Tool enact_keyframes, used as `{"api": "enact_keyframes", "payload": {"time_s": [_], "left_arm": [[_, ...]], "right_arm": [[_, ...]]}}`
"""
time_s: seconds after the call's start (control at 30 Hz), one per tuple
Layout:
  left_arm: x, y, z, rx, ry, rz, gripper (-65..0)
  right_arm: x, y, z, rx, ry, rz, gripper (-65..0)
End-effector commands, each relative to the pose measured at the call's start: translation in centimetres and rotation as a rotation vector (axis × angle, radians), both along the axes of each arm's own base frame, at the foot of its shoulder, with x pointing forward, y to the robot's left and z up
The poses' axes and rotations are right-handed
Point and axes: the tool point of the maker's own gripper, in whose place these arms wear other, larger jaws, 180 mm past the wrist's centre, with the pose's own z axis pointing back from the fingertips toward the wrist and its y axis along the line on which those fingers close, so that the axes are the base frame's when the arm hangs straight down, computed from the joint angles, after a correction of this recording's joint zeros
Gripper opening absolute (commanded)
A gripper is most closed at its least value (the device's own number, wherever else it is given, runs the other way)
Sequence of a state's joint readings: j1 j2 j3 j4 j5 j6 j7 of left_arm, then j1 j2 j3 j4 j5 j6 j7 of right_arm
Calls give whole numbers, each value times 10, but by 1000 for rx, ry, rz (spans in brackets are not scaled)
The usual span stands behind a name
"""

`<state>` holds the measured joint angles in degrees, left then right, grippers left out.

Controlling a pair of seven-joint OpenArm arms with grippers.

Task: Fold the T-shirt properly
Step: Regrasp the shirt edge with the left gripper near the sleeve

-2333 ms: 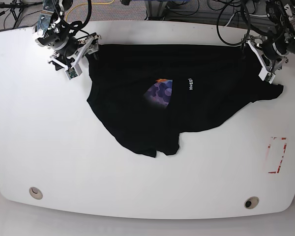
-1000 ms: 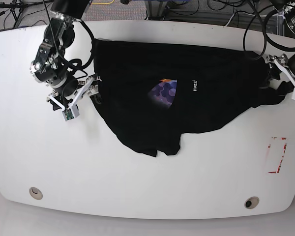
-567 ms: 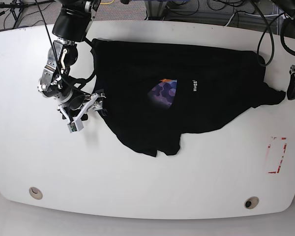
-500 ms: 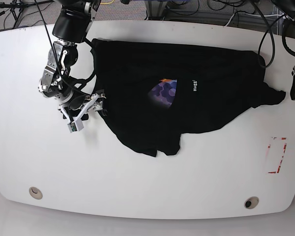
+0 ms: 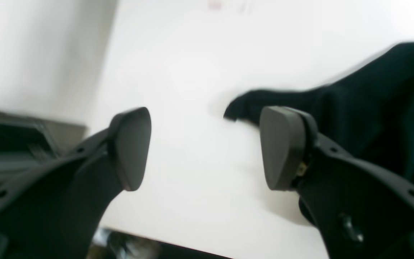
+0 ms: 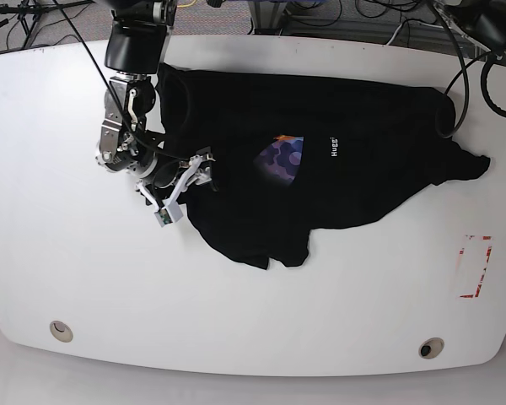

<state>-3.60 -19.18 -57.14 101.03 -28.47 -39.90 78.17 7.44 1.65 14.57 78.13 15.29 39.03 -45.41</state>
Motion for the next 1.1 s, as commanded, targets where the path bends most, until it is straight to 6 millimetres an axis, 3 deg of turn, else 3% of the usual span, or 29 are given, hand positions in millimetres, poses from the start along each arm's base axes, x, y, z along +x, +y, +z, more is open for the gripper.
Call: {"api": "enact_keyframes", "payload": {"time_s": [0.0, 0.17, 0.33, 0.4, 0.53, 0.9, 1.07], "left_arm": [[6, 14, 6, 14, -13, 31, -215], [12, 28, -14, -17, -3, 84, -215], [21, 34, -37, -75, -19, 106, -215], [26, 34, -48, -120, -25, 111, -212], [29, 27, -75, -215, 1, 113, -211], [41, -1, -117, -389, 39, 108, -210], [52, -11, -122, -428, 27, 99, -210]], "right_arm": [[12, -1, 15, 16, -56, -8, -127], [15, 0, 17, 18, -63, -6, -193], [16, 1, 18, 16, -66, -3, -388], [16, 1, 18, 16, -66, -3, -496], [16, 0, 18, 14, -66, -3, -623], [13, 1, 15, 16, -58, -1, -634], [12, 1, 15, 16, -57, 0, -634]]}}
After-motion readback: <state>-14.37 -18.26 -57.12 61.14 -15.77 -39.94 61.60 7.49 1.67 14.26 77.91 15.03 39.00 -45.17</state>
